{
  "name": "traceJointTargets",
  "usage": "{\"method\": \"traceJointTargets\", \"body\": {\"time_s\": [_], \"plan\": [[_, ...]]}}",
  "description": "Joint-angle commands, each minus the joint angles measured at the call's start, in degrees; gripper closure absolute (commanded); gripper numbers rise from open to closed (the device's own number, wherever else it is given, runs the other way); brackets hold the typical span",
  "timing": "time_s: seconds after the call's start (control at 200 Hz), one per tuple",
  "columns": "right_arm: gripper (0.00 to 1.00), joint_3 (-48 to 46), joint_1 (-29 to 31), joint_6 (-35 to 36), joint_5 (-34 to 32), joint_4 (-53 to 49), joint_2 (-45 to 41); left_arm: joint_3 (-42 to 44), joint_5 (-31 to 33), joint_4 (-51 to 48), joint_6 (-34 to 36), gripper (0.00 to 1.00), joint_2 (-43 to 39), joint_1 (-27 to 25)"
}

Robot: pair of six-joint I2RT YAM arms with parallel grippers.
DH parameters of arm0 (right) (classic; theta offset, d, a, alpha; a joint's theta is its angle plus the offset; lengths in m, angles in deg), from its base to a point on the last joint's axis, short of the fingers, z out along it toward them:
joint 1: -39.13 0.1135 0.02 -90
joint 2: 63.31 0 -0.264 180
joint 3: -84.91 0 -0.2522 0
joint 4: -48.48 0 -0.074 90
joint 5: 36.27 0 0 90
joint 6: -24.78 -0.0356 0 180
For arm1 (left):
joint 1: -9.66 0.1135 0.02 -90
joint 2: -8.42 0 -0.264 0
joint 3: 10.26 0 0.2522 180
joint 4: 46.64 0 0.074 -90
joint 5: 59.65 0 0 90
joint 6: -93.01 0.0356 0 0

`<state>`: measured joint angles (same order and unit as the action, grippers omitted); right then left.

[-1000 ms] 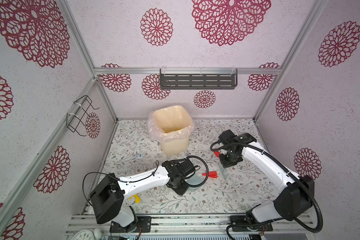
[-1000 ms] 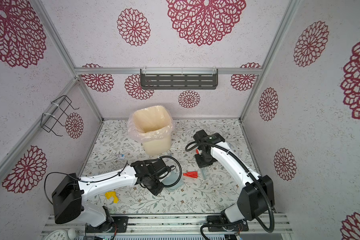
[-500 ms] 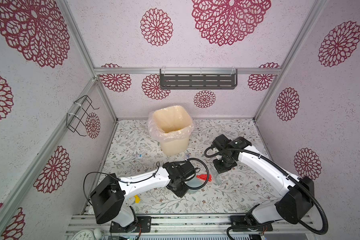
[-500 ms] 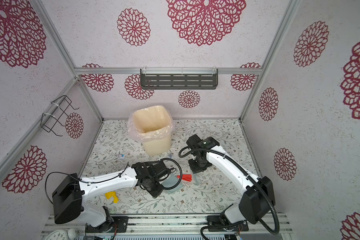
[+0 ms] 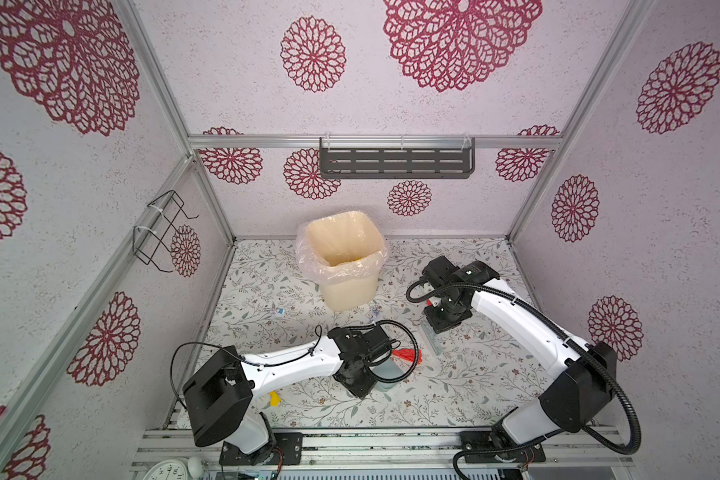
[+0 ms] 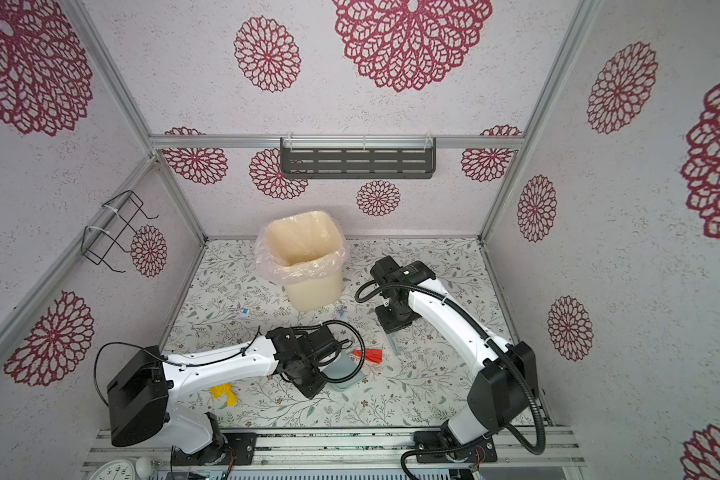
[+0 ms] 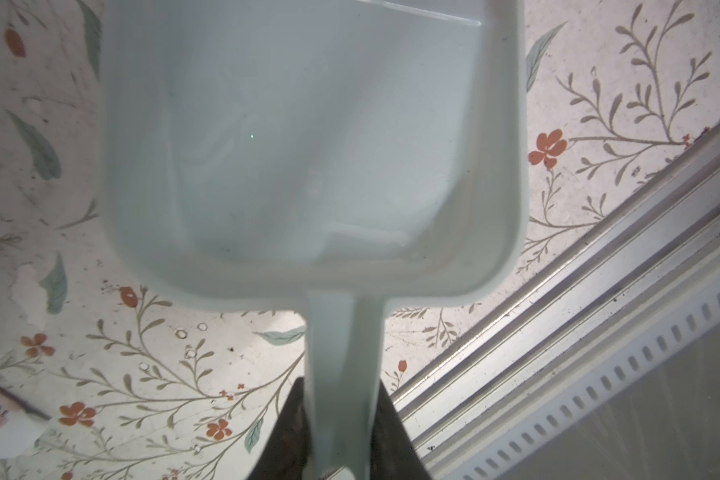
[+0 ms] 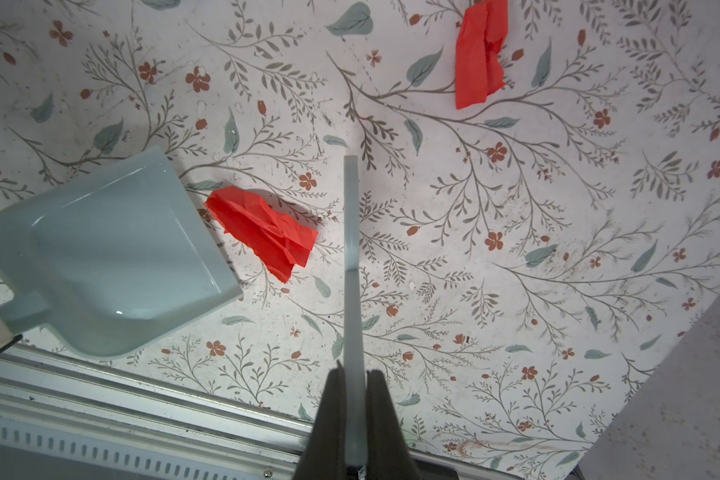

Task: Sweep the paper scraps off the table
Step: 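Push the red tissue scrap into the dustpan with the right gripper fingers, then lift the dustpan toward the bin with the left while the right withdraws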

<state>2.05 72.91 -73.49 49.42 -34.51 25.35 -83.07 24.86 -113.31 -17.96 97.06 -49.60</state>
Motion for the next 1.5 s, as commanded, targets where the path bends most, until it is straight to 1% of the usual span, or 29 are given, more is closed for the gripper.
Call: {"method": "traceJointTargets", "body": {"time_s": [0.0, 0.18, 0.34, 0.505, 0.635, 0.896, 1.196, 1.391, 1.496], "plan": [[1.00, -0.3, -0.2, 2.0, 0.4, 1.0, -0.6, 0.0, -0.4, -0.2, -0.5, 1.00, 0.2, -0.4], [1.00, -2.2, 0.2, 3.7, 4.6, 2.9, -0.6, 0.4, -0.6, 0.8, 0.3, 1.00, 0.9, -0.2], [1.00, -2.4, 1.6, 3.6, 7.5, 3.0, -0.2, 1.3, -0.7, 1.9, 0.4, 1.00, 1.1, 0.5], [1.00, -2.3, 4.2, 2.2, 10.3, 3.1, 0.2, 1.6, -0.6, 2.5, 1.2, 1.00, 2.1, 1.2], [1.00, -1.6, 6.9, 0.7, 13.8, 3.1, -0.1, 2.1, -0.2, 3.5, 1.7, 1.00, 2.8, 1.9], [1.00, 0.8, 11.5, -2.0, 18.5, 3.2, -0.4, 2.1, 0.7, 4.4, 1.8, 1.00, 2.4, 2.4], [1.00, 1.9, 11.3, -0.9, 17.0, 0.3, -1.2, 2.6, 2.4, 6.0, 1.7, 1.00, 0.8, 2.8], [1.00, 1.1, 7.2, -0.3, 12.8, -1.1, -2.8, 3.4, 3.4, 7.4, 1.3, 1.00, -0.3, 2.8], [1.00, 2.1, 6.3, 0.6, 11.2, -2.1, -2.5, 3.4, 4.1, 7.6, 1.4, 1.00, -0.6, 2.8]]}}
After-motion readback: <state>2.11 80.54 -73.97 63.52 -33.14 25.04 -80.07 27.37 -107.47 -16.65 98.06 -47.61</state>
